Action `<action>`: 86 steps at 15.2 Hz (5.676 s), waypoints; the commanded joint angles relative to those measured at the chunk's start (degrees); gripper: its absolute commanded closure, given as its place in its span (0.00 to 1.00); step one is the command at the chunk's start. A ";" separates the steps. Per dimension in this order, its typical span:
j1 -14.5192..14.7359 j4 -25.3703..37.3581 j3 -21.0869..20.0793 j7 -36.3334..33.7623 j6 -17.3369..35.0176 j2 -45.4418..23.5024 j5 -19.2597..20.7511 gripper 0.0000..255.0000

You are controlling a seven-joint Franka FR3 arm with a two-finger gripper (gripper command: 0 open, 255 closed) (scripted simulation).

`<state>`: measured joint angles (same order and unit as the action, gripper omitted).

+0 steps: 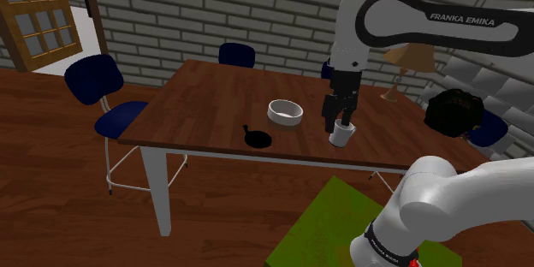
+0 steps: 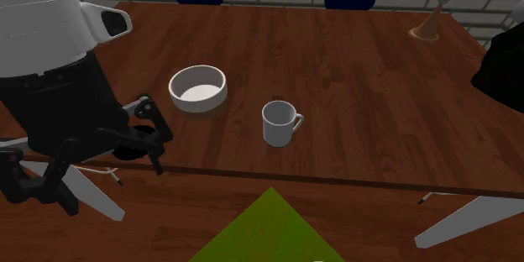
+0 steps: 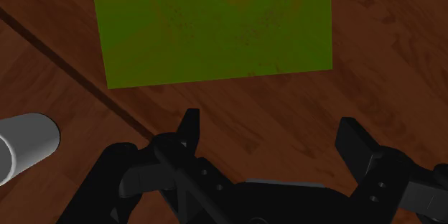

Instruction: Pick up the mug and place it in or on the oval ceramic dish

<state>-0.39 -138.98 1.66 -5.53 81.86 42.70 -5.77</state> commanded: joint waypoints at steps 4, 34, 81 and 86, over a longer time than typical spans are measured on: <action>-1.54 -3.30 2.47 3.43 4.03 0.60 3.65 0.00; -11.32 -9.63 28.34 28.53 51.01 -24.00 22.75 0.00; -8.35 1.47 19.20 21.87 31.57 -16.60 19.39 1.00; -4.96 3.77 14.50 15.62 31.18 -19.43 16.53 1.00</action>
<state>-5.98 -135.60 16.99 11.32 112.92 23.94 11.31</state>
